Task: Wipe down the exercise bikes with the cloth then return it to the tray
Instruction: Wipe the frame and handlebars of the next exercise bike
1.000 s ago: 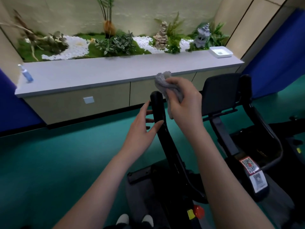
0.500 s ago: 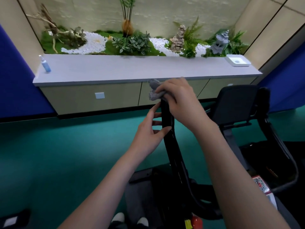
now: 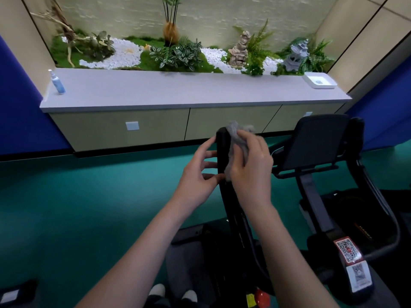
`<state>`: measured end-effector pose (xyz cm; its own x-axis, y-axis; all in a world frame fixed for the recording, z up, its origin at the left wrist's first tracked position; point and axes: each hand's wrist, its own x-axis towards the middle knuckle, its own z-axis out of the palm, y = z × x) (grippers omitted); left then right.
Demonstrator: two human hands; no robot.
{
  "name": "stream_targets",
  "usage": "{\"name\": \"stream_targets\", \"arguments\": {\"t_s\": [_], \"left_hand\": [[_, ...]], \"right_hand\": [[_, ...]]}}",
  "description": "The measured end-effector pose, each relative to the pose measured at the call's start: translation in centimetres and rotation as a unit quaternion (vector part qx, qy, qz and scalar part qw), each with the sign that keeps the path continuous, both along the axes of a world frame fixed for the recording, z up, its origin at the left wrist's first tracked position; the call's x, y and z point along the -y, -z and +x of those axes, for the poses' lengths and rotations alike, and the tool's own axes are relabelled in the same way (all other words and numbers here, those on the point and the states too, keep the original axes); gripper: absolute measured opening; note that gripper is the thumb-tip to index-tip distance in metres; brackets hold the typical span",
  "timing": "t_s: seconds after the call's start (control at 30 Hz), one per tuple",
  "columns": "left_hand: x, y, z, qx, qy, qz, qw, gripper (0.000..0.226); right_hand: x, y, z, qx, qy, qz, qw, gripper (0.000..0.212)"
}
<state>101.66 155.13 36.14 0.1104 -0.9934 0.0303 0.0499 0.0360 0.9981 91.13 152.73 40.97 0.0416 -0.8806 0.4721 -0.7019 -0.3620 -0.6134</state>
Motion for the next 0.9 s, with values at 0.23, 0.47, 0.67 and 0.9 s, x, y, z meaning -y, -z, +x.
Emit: {"name": "stream_targets", "arguments": {"t_s": [0.23,0.47,0.67,0.9], "left_hand": [[0.1,0.0,0.1,-0.009,0.011,-0.005,1.0,0.076],[0.0,0.1,0.7,-0.027,0.035,-0.004,0.999,0.075],[-0.1,-0.3,1.0,-0.041,0.057,0.002,0.998,0.077],[-0.3,-0.7,1.0,-0.04,0.06,0.007,0.997,0.077]], "right_hand": [[-1.7,0.7,-1.1,-0.011,-0.003,-0.069,0.998,0.024],[-2.8,2.1,-1.8,-0.1,-0.114,-0.067,0.986,0.03],[-2.6,1.4,-1.8,-0.045,-0.07,-0.086,0.993,0.021],[-3.8,1.7,-1.4,0.004,0.011,-0.071,0.997,0.025]]}}
